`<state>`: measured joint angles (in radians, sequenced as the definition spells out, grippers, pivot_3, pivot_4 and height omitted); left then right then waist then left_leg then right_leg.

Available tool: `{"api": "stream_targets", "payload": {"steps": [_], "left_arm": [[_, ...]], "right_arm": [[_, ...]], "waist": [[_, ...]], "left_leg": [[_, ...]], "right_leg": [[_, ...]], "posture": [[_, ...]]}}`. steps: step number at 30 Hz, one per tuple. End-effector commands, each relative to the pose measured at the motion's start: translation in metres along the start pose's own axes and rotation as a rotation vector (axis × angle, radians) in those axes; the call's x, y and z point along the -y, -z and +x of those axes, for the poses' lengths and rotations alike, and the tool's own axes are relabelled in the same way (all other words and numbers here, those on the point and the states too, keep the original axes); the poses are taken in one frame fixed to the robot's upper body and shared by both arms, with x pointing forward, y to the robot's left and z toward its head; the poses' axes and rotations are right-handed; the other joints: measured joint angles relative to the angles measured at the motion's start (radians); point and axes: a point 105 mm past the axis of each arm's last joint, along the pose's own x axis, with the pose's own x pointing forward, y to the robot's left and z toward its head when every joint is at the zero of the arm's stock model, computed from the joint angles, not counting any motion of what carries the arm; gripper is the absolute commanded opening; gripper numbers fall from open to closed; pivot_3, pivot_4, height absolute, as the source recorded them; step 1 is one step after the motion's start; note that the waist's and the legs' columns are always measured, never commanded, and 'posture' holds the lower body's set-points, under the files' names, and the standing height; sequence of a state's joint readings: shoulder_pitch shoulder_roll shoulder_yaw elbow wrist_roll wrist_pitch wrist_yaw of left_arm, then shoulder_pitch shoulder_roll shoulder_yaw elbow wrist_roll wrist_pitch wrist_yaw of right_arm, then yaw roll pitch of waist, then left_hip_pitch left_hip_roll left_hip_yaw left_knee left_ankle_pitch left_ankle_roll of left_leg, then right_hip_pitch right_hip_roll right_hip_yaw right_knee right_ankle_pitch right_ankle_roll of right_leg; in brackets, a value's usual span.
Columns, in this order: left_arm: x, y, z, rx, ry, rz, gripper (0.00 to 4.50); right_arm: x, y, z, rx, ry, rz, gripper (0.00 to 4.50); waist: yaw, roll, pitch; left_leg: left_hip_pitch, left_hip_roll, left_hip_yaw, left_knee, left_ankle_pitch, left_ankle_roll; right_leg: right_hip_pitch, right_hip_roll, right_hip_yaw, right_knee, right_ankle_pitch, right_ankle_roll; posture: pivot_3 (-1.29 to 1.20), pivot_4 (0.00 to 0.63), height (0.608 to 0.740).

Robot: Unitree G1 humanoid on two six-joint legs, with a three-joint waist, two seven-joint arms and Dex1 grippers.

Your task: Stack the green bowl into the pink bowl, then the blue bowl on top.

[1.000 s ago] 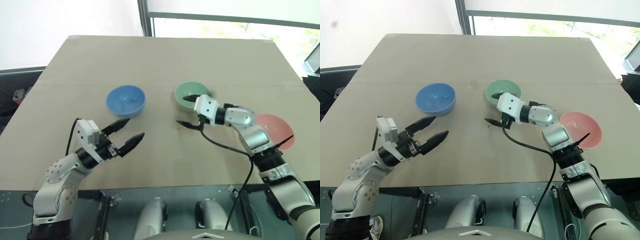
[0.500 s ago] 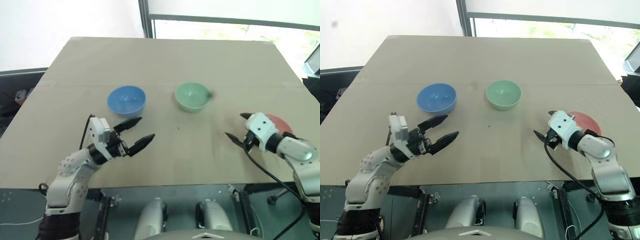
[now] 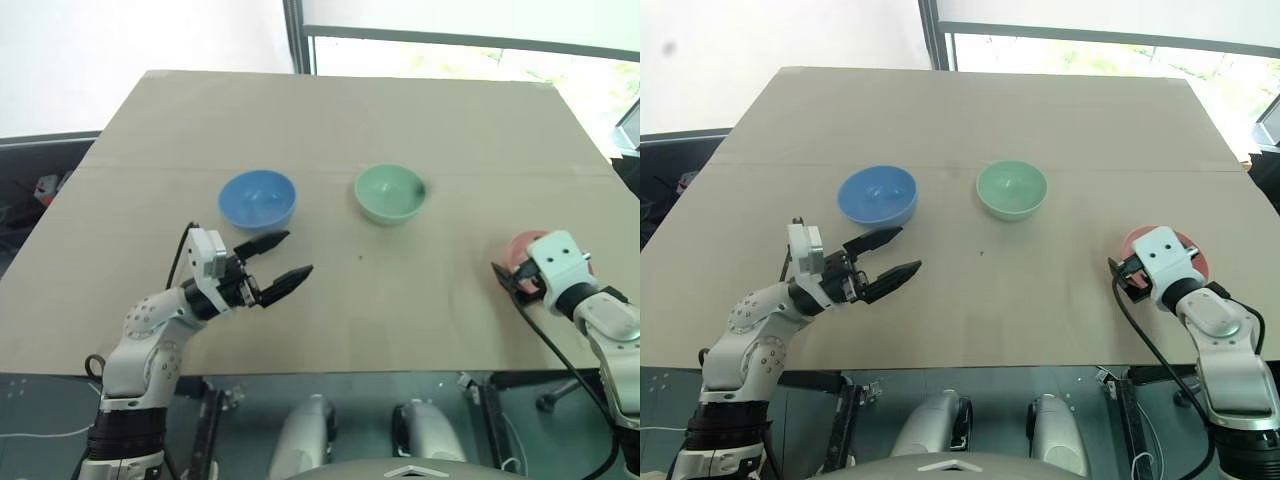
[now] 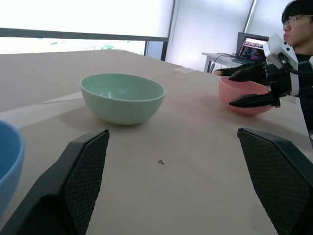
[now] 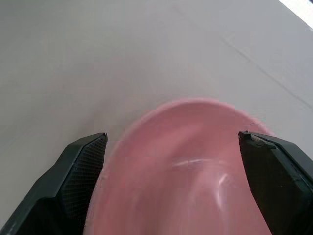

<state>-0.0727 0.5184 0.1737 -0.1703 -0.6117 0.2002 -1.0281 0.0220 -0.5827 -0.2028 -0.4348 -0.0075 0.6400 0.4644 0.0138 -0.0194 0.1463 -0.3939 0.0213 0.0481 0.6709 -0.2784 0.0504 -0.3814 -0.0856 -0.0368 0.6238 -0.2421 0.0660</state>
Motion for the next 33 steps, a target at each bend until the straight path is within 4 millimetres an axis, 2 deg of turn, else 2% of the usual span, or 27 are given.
{"api": "stream_targets", "payload": {"steps": [1, 4, 6, 9, 11, 13, 15, 18, 23, 28, 33], "left_arm": [[0.002, -0.005, 0.001, 0.016, 0.016, 0.022, 4.5], [0.002, -0.006, 0.0, 0.012, 0.016, 0.022, 4.5], [0.001, -0.005, -0.001, 0.009, 0.012, 0.022, 4.5], [0.001, -0.006, -0.001, 0.007, 0.01, 0.022, 4.5], [0.002, -0.006, -0.002, 0.007, 0.007, 0.021, 4.5], [0.002, -0.006, -0.002, 0.007, 0.002, 0.019, 4.5], [0.001, -0.005, -0.002, 0.006, 0.0, 0.02, 4.5], [0.001, -0.006, 0.0, 0.008, 0.0, 0.028, 4.5], [0.001, -0.008, 0.0, 0.017, -0.01, 0.033, 4.5], [0.0, -0.006, -0.001, 0.016, -0.02, 0.031, 4.5], [-0.002, -0.006, 0.001, 0.02, -0.037, 0.034, 4.5]], "right_arm": [[0.005, -0.002, -0.007, -0.006, -0.032, 0.051, 3.38], [0.001, -0.003, -0.009, -0.004, -0.077, 0.073, 1.98], [0.0, -0.006, -0.008, 0.006, -0.088, 0.082, 1.39], [-0.001, -0.009, -0.007, 0.019, -0.089, 0.085, 1.03], [-0.003, -0.018, -0.005, 0.064, -0.094, 0.077, 0.12], [-0.014, -0.038, -0.004, 0.154, -0.16, 0.052, 0.05], [-0.038, -0.061, -0.006, 0.25, -0.289, 0.007, 0.05], [-0.057, -0.078, -0.001, 0.304, -0.348, -0.002, 0.05], [-0.064, -0.084, 0.006, 0.316, -0.346, 0.009, 0.05], [-0.063, -0.091, -0.001, 0.339, -0.39, 0.008, 0.05], [-0.088, -0.094, -0.019, 0.331, -0.597, -0.088, 0.05]], "waist": [[0.0, 0.0, 0.0], [0.0, 0.0, 0.0], [0.0, -0.001, -0.001], [-0.002, -0.002, -0.001], [-0.001, -0.002, -0.001], [-0.002, -0.002, -0.001], [-0.004, -0.002, -0.001], [-0.002, -0.002, -0.001], [0.006, -0.002, -0.001], [0.0, -0.001, -0.001], [0.0, -0.001, -0.001]], "left_leg": [[0.0, 0.0, 0.0, 0.0, 0.0, 0.0], [0.0, 0.0, 0.0, 0.0, 0.0, 0.0], [0.0, 0.0, 0.0, 0.0, 0.0, 0.0], [0.0, 0.0, 0.0, 0.0, 0.0, 0.0], [0.0, 0.0, 0.0, 0.0, 0.0, 0.0], [0.0, 0.0, 0.0, 0.0, 0.0, 0.0], [0.0, 0.0, 0.0, 0.0, 0.0, 0.0], [0.0, 0.001, 0.0, 0.0, 0.0, 0.0], [-0.001, -0.001, -0.001, 0.0, 0.0, 0.0], [-0.002, -0.001, -0.001, 0.0, 0.0, 0.001], [-0.001, 0.0, -0.001, 0.0, 0.0, 0.001]], "right_leg": [[0.0, 0.0, 0.0, 0.0, 0.0, 0.0], [0.0, 0.0, 0.0, 0.0, 0.0, 0.0], [0.0, 0.0, 0.0, 0.0, 0.0, 0.0], [0.0, 0.0, 0.0, 0.0, 0.0, 0.0], [0.0, 0.0, 0.0, 0.0, 0.0, 0.0], [0.0, 0.0, 0.0, 0.0, 0.0, 0.0], [0.0, 0.0, 0.001, 0.0, 0.0, 0.0], [0.0, 0.001, 0.0, 0.0, 0.0, 0.0], [0.0, -0.001, -0.001, 0.0, 0.0, 0.0], [-0.001, -0.001, -0.001, -0.001, 0.0, 0.0], [-0.001, 0.0, -0.001, 0.0, 0.0, 0.0]], "posture": [[0.0, 0.15, 0.74], [0.0, 0.15, 0.74], [0.0, 0.15, 0.74], [0.0, 0.15, 0.74], [0.0, 0.15, 0.74], [0.0, 0.15, 0.74], [0.0, 0.15, 0.74], [0.0, 0.15, 0.74], [0.0, 0.15, 0.74], [0.0, 0.15, 0.74], [0.0, 0.15, 0.74]]}}
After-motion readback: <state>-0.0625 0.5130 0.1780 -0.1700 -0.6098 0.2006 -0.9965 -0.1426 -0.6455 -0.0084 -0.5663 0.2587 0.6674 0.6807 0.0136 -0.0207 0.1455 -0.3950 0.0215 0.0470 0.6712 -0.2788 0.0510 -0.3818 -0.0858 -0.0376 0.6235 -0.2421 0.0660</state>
